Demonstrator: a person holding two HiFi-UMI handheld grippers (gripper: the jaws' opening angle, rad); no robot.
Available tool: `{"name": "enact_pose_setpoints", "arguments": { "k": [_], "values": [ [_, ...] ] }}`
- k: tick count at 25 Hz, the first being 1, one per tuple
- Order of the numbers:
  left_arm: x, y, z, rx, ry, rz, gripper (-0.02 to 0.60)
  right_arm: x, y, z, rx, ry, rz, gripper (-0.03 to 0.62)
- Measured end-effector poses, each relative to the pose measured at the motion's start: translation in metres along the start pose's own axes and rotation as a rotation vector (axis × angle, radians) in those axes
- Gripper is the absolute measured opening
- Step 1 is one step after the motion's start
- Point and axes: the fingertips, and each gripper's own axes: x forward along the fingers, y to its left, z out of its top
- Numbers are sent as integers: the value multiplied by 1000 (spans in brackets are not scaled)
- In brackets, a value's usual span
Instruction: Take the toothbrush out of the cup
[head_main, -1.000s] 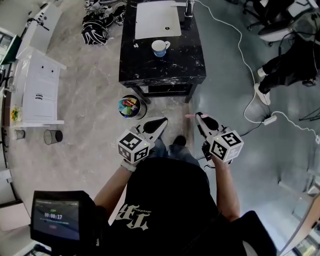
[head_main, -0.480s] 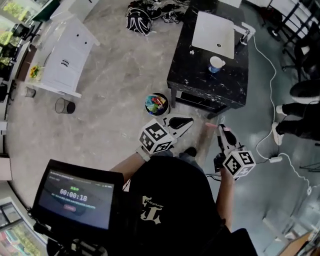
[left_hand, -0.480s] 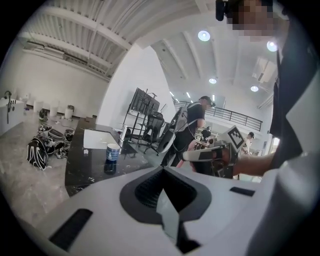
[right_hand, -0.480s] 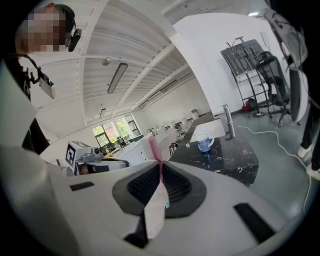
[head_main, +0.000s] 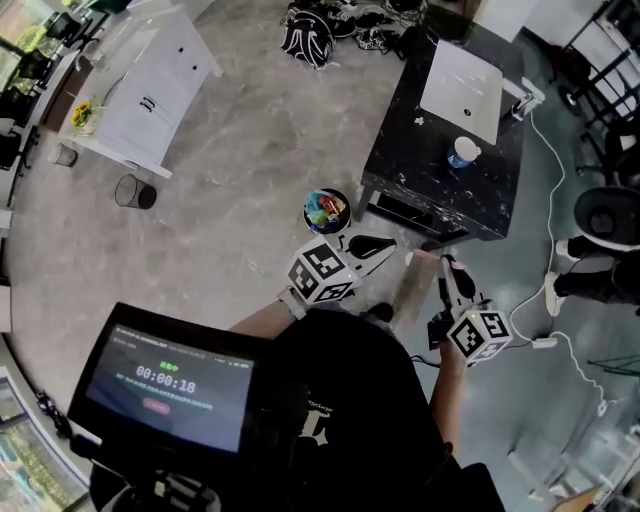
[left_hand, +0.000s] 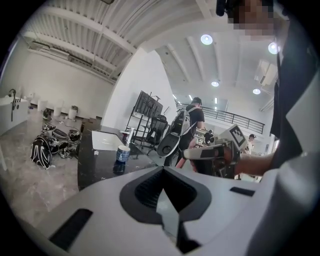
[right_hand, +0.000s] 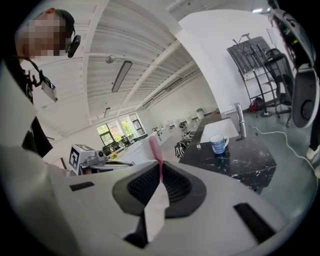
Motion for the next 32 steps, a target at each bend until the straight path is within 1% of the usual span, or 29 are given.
{"name": "enact_pose_setpoints", "arguments": {
  "k": [5,18,25,32],
  "values": [
    [4,-1,2,-1,2,-4,5,-2,-2,-4,9,-6,2,6],
    [30,-24,-1,10,22,-36,5,-18,-12,-18,43,-5,4,6],
    [33,-29,-1,9,19,-43,5,-22,-15,-20,45,4,-6,6],
    [31,-30,-3,7,10,-45,5,-17,-7,-21,34,4,11,6]
  ]
}}
